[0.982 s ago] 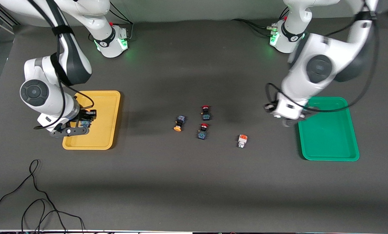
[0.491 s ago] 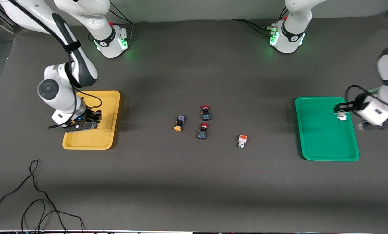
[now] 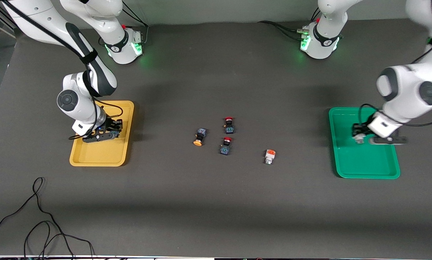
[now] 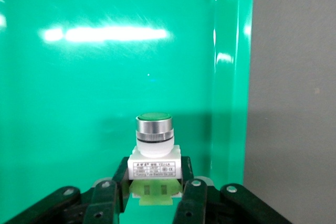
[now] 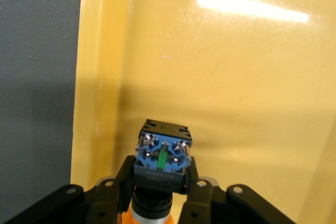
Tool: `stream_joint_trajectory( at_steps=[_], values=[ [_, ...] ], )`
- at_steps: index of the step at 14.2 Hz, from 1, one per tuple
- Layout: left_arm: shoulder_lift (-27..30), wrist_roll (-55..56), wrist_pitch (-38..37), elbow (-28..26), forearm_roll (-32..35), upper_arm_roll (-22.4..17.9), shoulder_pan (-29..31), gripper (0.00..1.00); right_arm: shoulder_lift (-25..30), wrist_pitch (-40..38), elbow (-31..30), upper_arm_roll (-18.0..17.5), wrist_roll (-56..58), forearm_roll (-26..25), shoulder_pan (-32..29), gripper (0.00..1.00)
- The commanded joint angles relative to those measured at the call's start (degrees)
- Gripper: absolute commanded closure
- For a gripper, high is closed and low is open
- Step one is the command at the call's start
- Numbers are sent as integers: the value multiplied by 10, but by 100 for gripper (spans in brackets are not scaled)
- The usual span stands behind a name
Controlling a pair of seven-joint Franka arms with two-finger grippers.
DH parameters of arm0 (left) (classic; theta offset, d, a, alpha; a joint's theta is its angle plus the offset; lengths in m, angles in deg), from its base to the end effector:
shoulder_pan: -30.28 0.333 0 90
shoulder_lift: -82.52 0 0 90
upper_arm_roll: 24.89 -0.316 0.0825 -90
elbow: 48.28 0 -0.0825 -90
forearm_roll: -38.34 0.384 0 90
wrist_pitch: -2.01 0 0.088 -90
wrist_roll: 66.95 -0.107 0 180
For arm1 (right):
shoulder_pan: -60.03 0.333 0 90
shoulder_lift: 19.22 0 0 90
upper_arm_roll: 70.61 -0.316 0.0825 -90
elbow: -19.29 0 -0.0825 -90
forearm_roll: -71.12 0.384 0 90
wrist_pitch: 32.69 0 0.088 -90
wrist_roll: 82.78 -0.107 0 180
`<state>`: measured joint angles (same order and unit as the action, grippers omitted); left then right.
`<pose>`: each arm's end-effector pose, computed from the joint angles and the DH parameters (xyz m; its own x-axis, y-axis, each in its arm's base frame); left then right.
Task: Place green and yellow buttons in trays
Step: 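Open both grippers to release the buttons in the trays and lift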
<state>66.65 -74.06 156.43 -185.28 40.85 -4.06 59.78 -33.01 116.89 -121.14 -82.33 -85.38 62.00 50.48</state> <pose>0.5026 0.0700 0.2151 0.9984 0.0050 0.0567 0.0010 -0.9975 0.0701 0.4756 0.0252 0.1991 0.9892 0.1272 -0.0731 0.1294 -0.9913 0.0251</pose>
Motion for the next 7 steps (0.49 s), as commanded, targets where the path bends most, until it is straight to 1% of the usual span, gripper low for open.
stream_joint_trajectory(
  at_steps=[1, 2, 3, 4, 5, 6, 7],
  values=[
    [-21, 2, 30, 2, 17, -5, 0, 94, 10, 1, 3, 4, 20, 17, 5, 0],
    [-20, 1, 29, 3, 18, -10, 0, 87, 17, -6, 3, 4, 21, 17, 5, 0],
    [-20, -1, 19, 9, 18, -11, -1, 58, 32, -27, 5, 4, 21, 17, 5, 0],
    [-20, -1, -12, 29, 24, -11, -2, 1, 53, -60, 15, 3, 18, 17, 4, 0],
    [-18, -1, -67, 58, 28, -10, -3, 0, 80, -110, 28, 2, 17, 18, 4, 0],
    [-12, -1, -138, 100, 29, -10, -4, 0, 101, -169, 54, 0, 11, 19, 9, 0],
    [-7, 0, -218, 146, 29, -8, -5, 0, 109, -232, 94, 1, 9, 28, 29, 0]
  ],
)
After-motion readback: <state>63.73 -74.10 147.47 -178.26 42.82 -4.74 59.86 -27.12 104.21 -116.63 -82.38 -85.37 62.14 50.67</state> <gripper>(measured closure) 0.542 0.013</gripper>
